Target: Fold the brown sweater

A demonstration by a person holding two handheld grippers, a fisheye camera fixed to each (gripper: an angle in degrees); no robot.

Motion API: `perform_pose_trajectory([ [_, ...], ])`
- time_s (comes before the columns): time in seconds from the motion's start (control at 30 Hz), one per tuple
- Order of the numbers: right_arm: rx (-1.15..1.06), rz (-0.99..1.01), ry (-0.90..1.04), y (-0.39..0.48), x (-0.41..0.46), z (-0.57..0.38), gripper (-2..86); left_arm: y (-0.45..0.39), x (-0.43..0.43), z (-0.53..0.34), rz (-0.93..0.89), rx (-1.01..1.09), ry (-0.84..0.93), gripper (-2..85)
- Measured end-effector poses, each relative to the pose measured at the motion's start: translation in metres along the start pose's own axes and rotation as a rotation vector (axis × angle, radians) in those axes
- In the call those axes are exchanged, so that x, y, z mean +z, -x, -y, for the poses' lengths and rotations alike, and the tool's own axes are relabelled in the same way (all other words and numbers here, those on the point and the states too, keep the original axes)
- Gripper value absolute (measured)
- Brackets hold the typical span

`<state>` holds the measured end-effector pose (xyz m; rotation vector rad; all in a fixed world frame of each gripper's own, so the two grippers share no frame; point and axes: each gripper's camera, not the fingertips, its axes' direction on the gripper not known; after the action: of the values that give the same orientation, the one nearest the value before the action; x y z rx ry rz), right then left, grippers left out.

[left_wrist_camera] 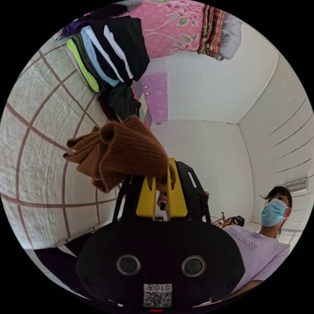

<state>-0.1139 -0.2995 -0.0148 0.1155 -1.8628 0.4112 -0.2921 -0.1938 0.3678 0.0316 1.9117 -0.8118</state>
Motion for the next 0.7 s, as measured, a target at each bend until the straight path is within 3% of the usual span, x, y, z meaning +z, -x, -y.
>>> perform_pose_trajectory([
  [0.2, -0.005, -0.018, 0.013, 0.036, -0.073, 0.074, 5.3, 0.024, 0.103, 0.084, 0.038, 0.065, 0.031, 9.1],
  [0.47, -0.423, -0.082, -0.056, 0.182, -0.156, 0.256, 5.6, -0.03, 0.212, 0.285, -0.073, 0.467, -0.06, 9.1],
  [0.6, -0.506, -0.132, -0.019, 0.173, -0.167, 0.306, 5.7, 0.035, 0.25, 0.336, -0.023, 0.445, -0.076, 9.0],
  [0.7, -0.439, -0.226, 0.059, 0.115, -0.159, 0.33, 5.9, 0.122, 0.278, 0.354, 0.158, 0.376, -0.069, 8.8],
])
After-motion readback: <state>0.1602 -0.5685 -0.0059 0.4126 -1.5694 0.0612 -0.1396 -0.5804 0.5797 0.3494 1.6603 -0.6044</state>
